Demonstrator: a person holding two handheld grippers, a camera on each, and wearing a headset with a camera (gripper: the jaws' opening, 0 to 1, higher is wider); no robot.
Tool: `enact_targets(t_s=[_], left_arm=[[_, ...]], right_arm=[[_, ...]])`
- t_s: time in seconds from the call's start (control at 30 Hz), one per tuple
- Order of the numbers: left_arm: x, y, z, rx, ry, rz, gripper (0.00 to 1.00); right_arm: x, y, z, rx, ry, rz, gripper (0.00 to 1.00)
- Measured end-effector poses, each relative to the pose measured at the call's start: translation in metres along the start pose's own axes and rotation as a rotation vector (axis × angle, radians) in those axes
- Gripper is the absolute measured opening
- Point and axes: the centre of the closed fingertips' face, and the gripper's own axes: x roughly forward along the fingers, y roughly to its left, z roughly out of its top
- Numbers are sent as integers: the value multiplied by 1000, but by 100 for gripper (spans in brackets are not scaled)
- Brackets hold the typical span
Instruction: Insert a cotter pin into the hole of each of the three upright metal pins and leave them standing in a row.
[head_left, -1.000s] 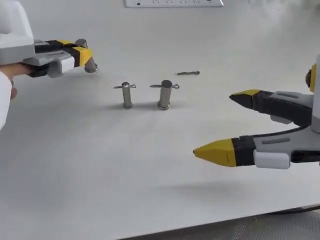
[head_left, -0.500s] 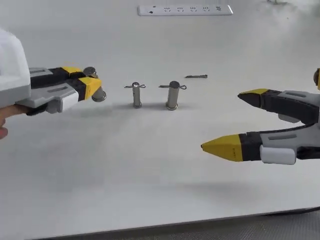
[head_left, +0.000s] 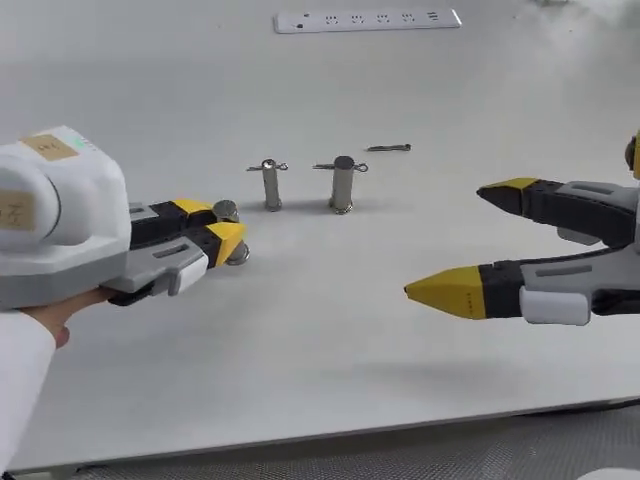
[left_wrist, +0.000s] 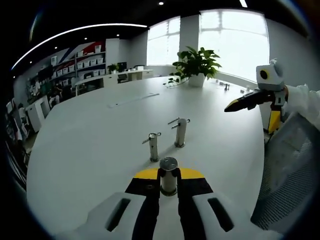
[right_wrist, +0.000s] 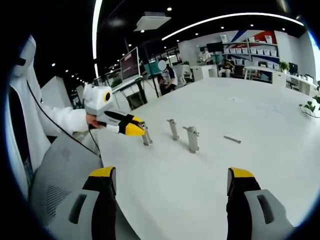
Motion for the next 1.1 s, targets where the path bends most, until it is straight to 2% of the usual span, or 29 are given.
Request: enact_targets(t_s=[0.1,0.17,0.37,0.4,0.5,0.6,0.67,0.73,0.83,0.9,0.93,0.97,1.03,1.07,1.1], left_arm=[[6,-6,-4,6,22,-20,10],[9,-8,-7,39,29,-18,10],[10,-7,-14,-3,44,-3,10],[10,-7,-12,11,33,3,10],[10,-9,-14,19,41,11,11],[10,-9,-15,-17,39,38,11],[11,-13,-15,5,51,35,11],[11,-13,-15,-14,60,42,11],[10,-13,-17,-38,45,33,12],[7,-14,-17,-23,42,28,12],[6,-15,-15,34,31,12,14],[4,-16,-16,35,36,7,19],[-1,-17,-15,4,37,-17,34],[-4,-19,-17,-42,49,-31,38],[-8,-15,-19,-77,61,-15,40]], right_arm=[[-3,-4,-1,-1,2,-6,90],[-4,-7,-1,1,-1,-11,90],[-7,-13,-2,15,-6,-21,89],[-7,-13,-2,15,-4,-21,89],[-7,-15,-4,18,7,-19,89],[-6,-14,-3,16,5,-17,89],[-5,-15,-2,14,5,-15,89],[-4,-14,-2,10,9,-12,89],[-3,-13,0,1,15,-9,89],[-3,-13,2,-5,16,-9,89],[-3,-15,3,-10,17,-9,89],[-4,-17,4,-15,20,-9,89],[-4,-22,6,-40,35,-9,89],[-5,-25,7,-48,43,-11,89],[-5,-30,9,-58,52,-12,88]])
